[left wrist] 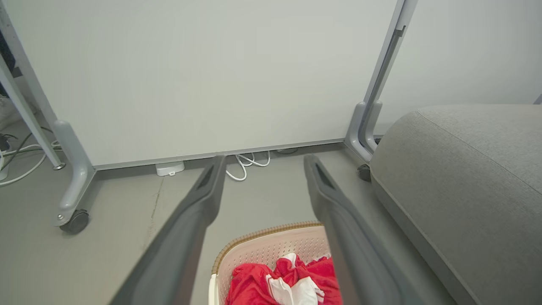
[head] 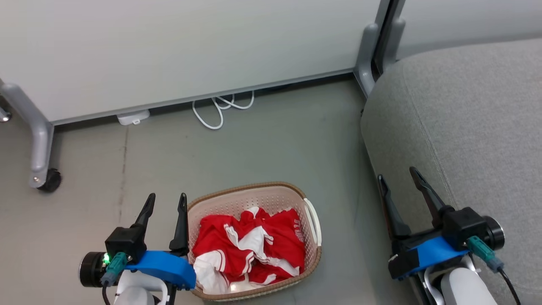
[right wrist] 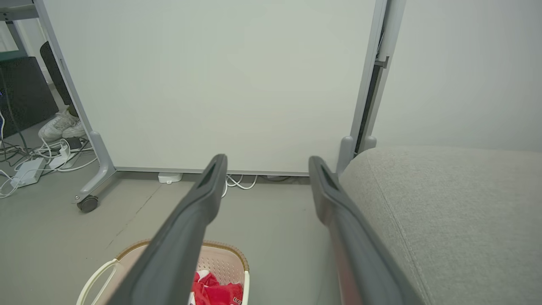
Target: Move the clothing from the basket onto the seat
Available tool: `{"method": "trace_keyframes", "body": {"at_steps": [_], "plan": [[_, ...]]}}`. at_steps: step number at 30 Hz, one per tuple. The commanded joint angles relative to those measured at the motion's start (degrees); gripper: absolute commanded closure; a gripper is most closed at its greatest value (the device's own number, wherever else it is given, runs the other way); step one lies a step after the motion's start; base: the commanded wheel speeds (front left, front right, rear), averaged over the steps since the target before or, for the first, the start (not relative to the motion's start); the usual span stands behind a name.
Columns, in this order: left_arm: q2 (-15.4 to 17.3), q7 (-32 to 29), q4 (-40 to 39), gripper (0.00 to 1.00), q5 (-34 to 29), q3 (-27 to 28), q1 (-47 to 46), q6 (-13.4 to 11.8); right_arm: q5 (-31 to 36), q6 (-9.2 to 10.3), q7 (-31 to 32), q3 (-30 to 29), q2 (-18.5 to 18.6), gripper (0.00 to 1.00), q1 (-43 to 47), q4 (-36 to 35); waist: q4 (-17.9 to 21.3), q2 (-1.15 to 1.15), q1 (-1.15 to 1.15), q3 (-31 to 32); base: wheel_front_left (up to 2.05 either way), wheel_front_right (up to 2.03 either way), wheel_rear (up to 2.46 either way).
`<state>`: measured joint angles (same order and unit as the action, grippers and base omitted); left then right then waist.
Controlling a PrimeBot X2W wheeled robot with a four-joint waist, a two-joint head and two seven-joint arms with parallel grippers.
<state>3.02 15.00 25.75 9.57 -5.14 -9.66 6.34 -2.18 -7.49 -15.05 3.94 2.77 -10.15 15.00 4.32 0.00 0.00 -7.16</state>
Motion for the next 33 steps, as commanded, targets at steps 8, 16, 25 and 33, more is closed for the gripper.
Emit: {"method": "trace_keyframes", "body": {"at_steps": [8, 16, 25, 33], "plan": [[1.7, -0.5, 9.1, 0.0, 0.1, 0.4, -9.0, 0.2, -2.5, -0.01, -0.2, 1.9, 0.2, 0.0, -6.5, -3.2, 7.7, 0.0, 0.0, -14.8, 0.0, 0.0, 0.0], [4.0, -1.9, 19.6, 0.0, 1.2, 1.2, -18.0, 0.3, -5.8, -0.01, -0.2, 3.8, 0.1, 0.0, -10.5, -6.1, 12.1, 0.0, 0.0, -24.9, 0.0, 0.0, 0.0], [6.4, -2.0, 28.0, 0.0, 2.4, 0.7, -22.9, 0.7, -8.6, -0.01, -0.2, 6.7, 0.1, 0.0, -12.4, -8.0, 16.1, 0.0, 0.0, -31.0, 0.0, 0.0, 0.0], [7.5, -3.5, 32.8, 0.0, 3.7, 1.7, -25.1, -0.7, -10.6, -0.01, -0.2, 9.1, 0.1, 0.0, -12.8, -8.8, 18.5, 0.0, 0.0, -33.3, 0.0, 0.0, 0.0]]}}
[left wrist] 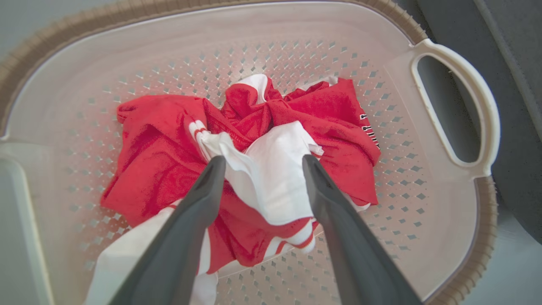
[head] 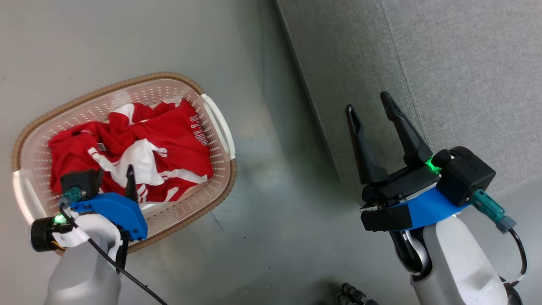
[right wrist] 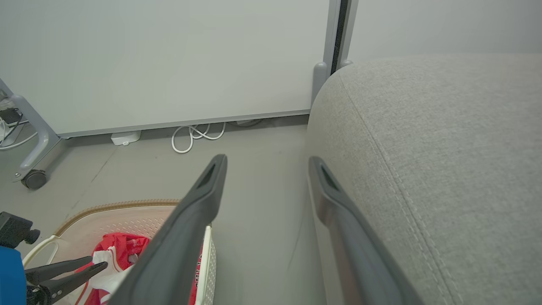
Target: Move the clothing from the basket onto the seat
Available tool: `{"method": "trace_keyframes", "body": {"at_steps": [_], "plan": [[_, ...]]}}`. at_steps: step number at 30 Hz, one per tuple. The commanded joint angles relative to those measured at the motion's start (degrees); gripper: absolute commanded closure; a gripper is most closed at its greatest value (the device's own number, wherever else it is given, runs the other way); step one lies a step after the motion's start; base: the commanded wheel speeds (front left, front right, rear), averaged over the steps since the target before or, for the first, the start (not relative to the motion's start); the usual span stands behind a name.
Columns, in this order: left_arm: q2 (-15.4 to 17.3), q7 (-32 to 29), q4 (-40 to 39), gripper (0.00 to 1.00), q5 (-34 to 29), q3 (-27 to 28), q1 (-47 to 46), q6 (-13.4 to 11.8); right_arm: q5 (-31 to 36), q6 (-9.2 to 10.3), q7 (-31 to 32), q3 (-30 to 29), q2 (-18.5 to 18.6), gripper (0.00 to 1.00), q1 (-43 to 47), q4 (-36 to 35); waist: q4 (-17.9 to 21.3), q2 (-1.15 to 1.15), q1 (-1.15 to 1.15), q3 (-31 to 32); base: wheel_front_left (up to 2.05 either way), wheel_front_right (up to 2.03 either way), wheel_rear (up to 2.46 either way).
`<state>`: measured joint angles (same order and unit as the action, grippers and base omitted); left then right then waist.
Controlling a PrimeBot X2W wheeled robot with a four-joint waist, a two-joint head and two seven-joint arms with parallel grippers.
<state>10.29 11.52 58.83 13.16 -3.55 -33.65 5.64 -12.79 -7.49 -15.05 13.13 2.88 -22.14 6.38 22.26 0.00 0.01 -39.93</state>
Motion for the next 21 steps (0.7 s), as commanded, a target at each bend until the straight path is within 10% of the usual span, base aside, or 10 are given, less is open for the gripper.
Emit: {"method": "trace_keyframes", "body": {"at_steps": [1, 16, 17, 18, 19, 21], "plan": [[0.5, -0.1, 0.2, 0.0, 0.4, 0.4, -1.4, -0.4, -0.2, -0.01, -0.2, 0.1, 0.0, 0.0, -0.8, -0.2, 0.9, 0.0, -0.01, -0.8, 0.0, 0.0, 0.0], [1.4, -3.2, 5.9, 0.0, 2.7, 1.5, -4.6, -3.4, -2.0, -0.01, -0.2, 1.5, 0.0, 0.0, -0.9, -0.8, 3.1, 0.0, -0.01, -2.8, 0.0, 0.0, 0.0], [1.4, -3.1, 6.1, 0.09, 2.7, 1.4, -4.8, -3.5, -2.1, -0.01, -0.2, 1.5, 0.0, 0.0, -0.9, -0.8, 3.2, 0.0, -0.01, -2.8, 0.0, 0.0, 0.0], [1.5, -2.9, 6.2, 0.66, 2.6, 1.2, -5.0, -3.6, -2.2, -0.01, -0.2, 1.5, 0.0, 0.0, -1.0, -0.7, 3.2, 0.0, -0.01, -2.8, 0.0, 0.0, 0.0], [1.4, -2.7, 6.3, 1.0, 2.4, 1.0, -5.1, -3.7, -2.2, -0.01, -0.2, 1.4, 0.0, 0.0, -1.0, -0.7, 3.2, 0.0, -0.01, -2.8, 0.0, 0.0, 0.0], [1.1, -2.4, 6.6, 1.0, 2.4, 0.7, -5.2, -3.6, -2.1, -0.01, -0.2, 1.4, 0.0, 0.0, -0.9, -0.6, 3.1, 0.0, -0.01, -2.7, 0.0, 0.0, 0.0]]}}
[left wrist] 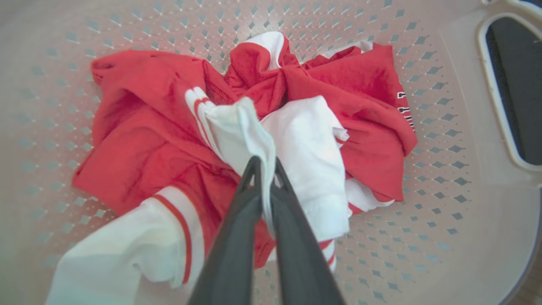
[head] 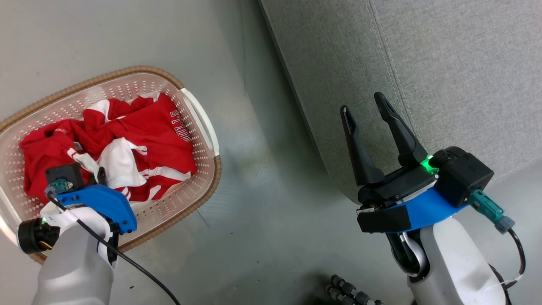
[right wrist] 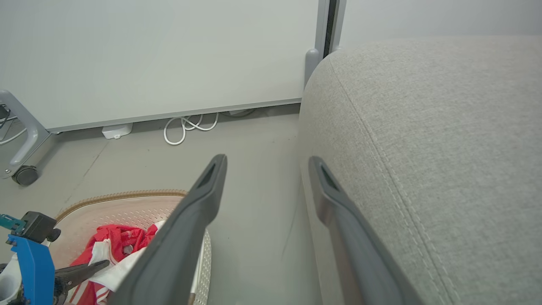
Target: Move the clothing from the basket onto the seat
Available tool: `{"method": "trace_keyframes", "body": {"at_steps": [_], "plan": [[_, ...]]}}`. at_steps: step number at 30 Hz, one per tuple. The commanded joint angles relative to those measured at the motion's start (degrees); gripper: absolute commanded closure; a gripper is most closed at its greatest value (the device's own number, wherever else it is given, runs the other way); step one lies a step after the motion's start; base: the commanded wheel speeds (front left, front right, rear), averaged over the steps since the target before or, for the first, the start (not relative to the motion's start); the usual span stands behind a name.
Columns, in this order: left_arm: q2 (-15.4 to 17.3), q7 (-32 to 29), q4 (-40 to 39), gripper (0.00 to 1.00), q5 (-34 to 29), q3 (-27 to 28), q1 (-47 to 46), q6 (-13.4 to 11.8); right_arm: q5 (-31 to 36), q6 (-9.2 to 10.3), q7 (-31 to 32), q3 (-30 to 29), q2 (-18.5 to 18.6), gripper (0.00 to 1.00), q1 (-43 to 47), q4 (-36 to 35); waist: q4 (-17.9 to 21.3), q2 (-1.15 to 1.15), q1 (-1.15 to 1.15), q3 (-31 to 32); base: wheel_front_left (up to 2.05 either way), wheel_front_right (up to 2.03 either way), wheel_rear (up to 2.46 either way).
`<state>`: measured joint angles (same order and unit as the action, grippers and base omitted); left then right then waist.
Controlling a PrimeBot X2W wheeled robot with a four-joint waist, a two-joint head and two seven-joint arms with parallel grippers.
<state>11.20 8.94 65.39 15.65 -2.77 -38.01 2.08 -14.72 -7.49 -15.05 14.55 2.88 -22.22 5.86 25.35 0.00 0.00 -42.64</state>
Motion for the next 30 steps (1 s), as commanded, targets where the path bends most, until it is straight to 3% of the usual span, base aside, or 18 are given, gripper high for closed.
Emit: {"method": "trace_keyframes", "body": {"at_steps": [1, 16, 30], "plan": [[0.1, 0.3, 0.1, 1.0, 0.0, -0.2, -1.0, 0.1, -0.1, -0.01, -0.2, 0.0, 0.0, 0.0, -0.7, 0.0, -0.1, 0.0, 0.0, 0.1, 0.0, 0.0, 0.0], [-1.8, 2.6, 3.1, 1.0, 0.6, -2.2, -1.0, 1.6, 1.0, -0.01, -0.2, -0.9, 0.0, 0.0, -0.6, 1.2, -2.3, 0.0, 0.0, 4.0, 0.0, 0.0, 0.0], [-7.4, 5.9, 3.2, 1.0, 1.5, -7.1, 2.6, 5.2, 5.9, -0.01, -0.2, -4.1, 0.1, 0.0, 3.6, 5.0, -11.0, 0.0, 0.0, 19.9, 0.0, 0.0, 0.0]]}}
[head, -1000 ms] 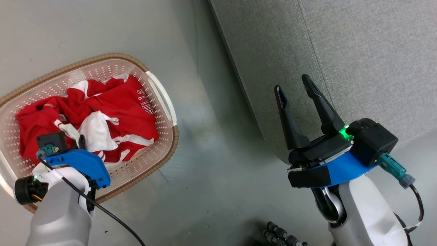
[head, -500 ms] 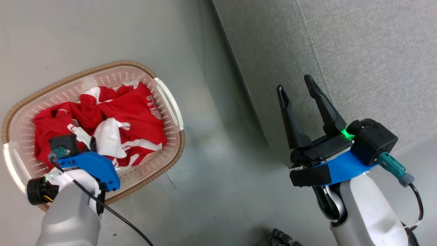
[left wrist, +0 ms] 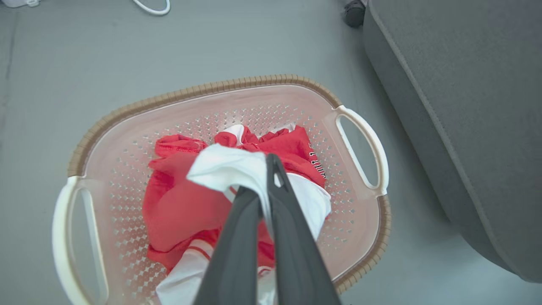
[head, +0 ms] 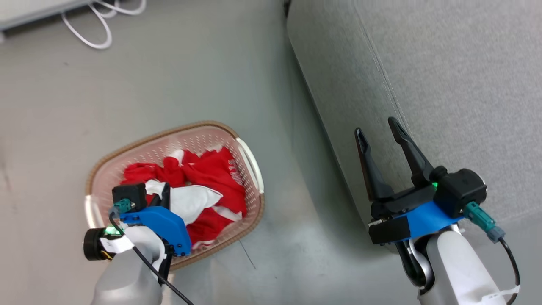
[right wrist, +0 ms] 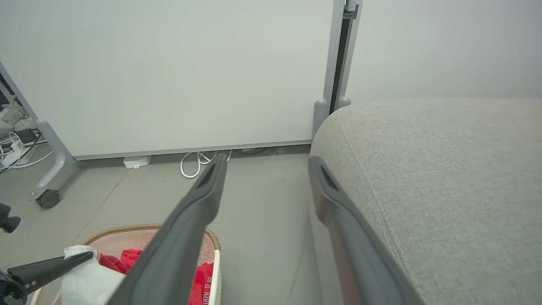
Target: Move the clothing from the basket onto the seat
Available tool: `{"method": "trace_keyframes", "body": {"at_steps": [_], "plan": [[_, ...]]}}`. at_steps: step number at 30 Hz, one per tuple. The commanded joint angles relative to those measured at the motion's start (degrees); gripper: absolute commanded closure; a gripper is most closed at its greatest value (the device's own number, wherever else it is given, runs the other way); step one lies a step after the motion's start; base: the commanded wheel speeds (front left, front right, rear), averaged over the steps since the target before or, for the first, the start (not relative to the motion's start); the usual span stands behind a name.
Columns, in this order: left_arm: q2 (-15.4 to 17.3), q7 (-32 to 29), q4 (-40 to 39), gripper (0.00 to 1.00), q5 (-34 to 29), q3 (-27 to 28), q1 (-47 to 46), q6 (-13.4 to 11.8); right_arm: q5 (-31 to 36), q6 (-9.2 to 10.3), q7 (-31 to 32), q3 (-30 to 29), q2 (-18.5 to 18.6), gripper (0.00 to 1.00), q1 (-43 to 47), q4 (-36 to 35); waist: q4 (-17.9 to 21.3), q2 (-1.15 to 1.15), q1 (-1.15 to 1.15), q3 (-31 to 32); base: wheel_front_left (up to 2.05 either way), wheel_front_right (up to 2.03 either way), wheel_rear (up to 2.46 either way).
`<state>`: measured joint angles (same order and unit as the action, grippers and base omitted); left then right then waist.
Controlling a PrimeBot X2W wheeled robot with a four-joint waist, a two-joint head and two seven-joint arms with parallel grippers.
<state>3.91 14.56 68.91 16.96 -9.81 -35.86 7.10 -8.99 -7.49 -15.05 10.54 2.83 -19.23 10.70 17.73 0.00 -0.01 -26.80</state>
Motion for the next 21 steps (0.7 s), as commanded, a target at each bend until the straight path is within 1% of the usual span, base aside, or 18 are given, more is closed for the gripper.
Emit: {"method": "trace_keyframes", "body": {"at_steps": [1, 5, 9, 14, 21], "plan": [[-0.3, 0.3, -0.6, 1.0, 0.6, -0.4, 0.7, 0.3, 0.4, -0.01, -0.2, -0.3, 0.1, 0.0, 0.9, 0.4, -4.0, 0.0, 0.01, 5.2, 0.0, 0.0, 0.0], [-1.0, 0.7, -3.0, 1.0, 2.6, -2.3, 2.3, 0.3, 1.0, -0.01, -0.2, -1.0, 0.1, 0.0, 2.8, 1.3, -6.5, 0.0, 0.01, 9.9, 0.0, 0.0, 0.0], [-1.1, 0.7, -8.0, 1.0, 8.4, -8.1, 4.6, 0.4, 0.1, -0.01, -0.2, -1.7, 0.1, 0.0, 4.0, 2.1, -8.2, 0.0, 0.01, 13.9, 0.0, 0.0, 0.0], [-1.0, 0.7, -13.1, 1.0, 14.6, -15.6, 6.5, 0.4, 1.1, -0.01, -0.2, -2.6, 0.1, 0.0, 6.2, 3.2, -10.4, 0.0, 0.01, 18.4, 0.0, 0.0, 0.0], [-1.0, 0.7, -18.0, 1.0, 21.9, -22.4, 6.1, 0.4, 1.2, -0.01, -0.2, -2.8, 0.1, 0.0, 9.4, 4.8, -11.8, 0.0, 0.01, 23.4, 0.0, 0.0, 0.0]]}}
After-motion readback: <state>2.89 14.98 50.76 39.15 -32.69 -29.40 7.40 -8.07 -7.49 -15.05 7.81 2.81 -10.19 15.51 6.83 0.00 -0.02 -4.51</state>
